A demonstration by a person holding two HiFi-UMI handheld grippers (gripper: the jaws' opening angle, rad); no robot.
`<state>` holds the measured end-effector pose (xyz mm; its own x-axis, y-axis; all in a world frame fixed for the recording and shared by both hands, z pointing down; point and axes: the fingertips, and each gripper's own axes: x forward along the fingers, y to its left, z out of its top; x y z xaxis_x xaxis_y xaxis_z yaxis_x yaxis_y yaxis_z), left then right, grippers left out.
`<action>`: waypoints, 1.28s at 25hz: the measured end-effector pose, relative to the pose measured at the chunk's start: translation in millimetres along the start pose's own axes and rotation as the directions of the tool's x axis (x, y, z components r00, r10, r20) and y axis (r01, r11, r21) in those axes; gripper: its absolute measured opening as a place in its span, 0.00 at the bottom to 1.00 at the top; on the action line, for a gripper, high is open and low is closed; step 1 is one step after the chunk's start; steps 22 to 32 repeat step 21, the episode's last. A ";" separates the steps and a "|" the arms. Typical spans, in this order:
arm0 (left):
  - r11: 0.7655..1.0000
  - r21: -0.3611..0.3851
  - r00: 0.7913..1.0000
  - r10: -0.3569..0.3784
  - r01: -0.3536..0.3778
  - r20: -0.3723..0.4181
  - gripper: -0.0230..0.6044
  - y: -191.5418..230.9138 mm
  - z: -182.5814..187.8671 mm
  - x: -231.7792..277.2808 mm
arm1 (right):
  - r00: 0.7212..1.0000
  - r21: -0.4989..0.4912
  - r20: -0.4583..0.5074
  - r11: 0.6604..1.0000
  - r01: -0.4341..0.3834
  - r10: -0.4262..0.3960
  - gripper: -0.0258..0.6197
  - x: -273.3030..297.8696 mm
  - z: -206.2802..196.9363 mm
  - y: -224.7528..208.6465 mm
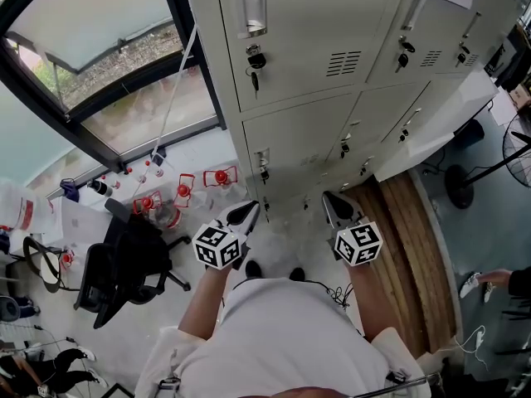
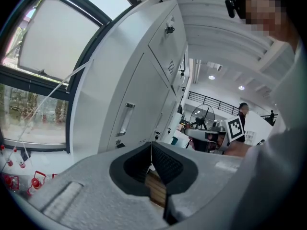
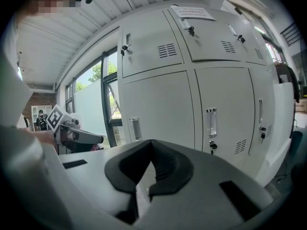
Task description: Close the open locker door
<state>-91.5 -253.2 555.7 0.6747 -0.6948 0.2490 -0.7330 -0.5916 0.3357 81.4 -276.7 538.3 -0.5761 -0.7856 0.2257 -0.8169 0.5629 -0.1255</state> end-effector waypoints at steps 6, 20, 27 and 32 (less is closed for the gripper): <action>1.000 0.010 1.000 0.002 -0.002 0.006 0.06 1.2 6.0 3.2 | 1.000 0.012 -0.010 1.000 -0.018 0.018 0.04 3.5 -2.3 1.0; 1.000 0.004 1.000 0.004 -0.004 0.012 0.06 5.3 9.7 11.0 | 0.999 -0.014 -0.022 0.999 -0.033 0.033 0.04 11.5 0.5 0.0; 1.000 0.004 1.000 0.003 -0.003 0.012 0.06 5.3 10.0 11.8 | 0.999 -0.015 -0.022 0.999 -0.034 0.034 0.04 12.2 0.8 -0.1; 1.000 0.004 1.000 0.003 -0.003 0.012 0.06 5.3 10.0 11.8 | 0.999 -0.015 -0.022 0.999 -0.034 0.034 0.04 12.2 0.8 -0.1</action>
